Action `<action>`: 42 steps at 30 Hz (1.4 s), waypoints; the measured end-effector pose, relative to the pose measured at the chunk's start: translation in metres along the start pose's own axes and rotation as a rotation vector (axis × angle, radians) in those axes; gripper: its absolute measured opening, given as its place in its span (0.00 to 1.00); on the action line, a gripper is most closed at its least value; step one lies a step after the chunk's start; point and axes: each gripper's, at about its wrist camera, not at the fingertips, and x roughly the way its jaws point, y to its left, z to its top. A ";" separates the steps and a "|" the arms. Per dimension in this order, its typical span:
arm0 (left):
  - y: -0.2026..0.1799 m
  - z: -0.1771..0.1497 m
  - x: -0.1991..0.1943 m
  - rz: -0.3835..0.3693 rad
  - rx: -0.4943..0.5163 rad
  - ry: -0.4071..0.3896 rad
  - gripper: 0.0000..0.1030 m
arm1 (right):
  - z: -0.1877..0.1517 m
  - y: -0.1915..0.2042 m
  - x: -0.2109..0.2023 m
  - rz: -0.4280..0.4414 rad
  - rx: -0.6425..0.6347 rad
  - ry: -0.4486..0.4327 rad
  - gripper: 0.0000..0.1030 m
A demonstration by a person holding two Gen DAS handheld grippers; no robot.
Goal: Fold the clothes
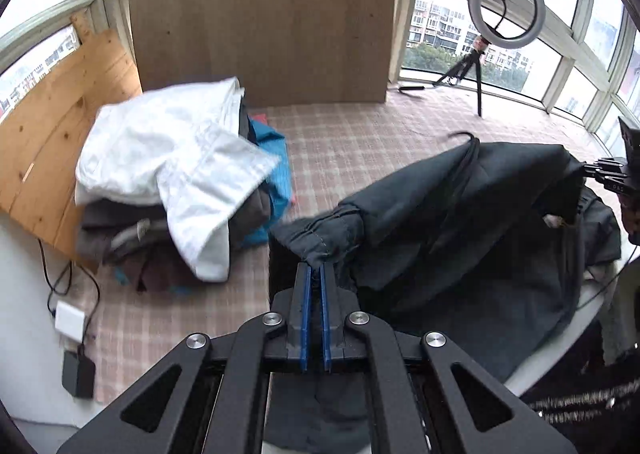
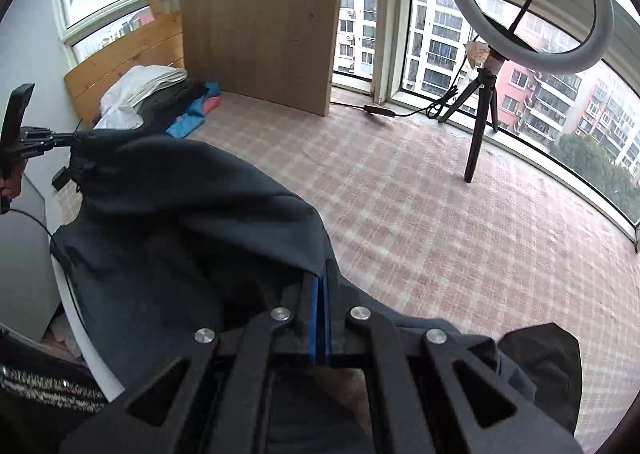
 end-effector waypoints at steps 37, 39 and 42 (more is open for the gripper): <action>-0.010 -0.061 0.062 -0.192 -0.029 0.196 0.35 | -0.047 0.028 0.026 0.092 0.093 0.181 0.45; -0.010 -0.061 0.061 -0.187 -0.020 0.180 0.37 | -0.047 0.029 0.026 0.103 0.090 0.177 0.45; -0.001 -0.062 0.079 -0.165 -0.036 0.221 0.39 | -0.045 0.032 0.027 0.109 0.072 0.179 0.45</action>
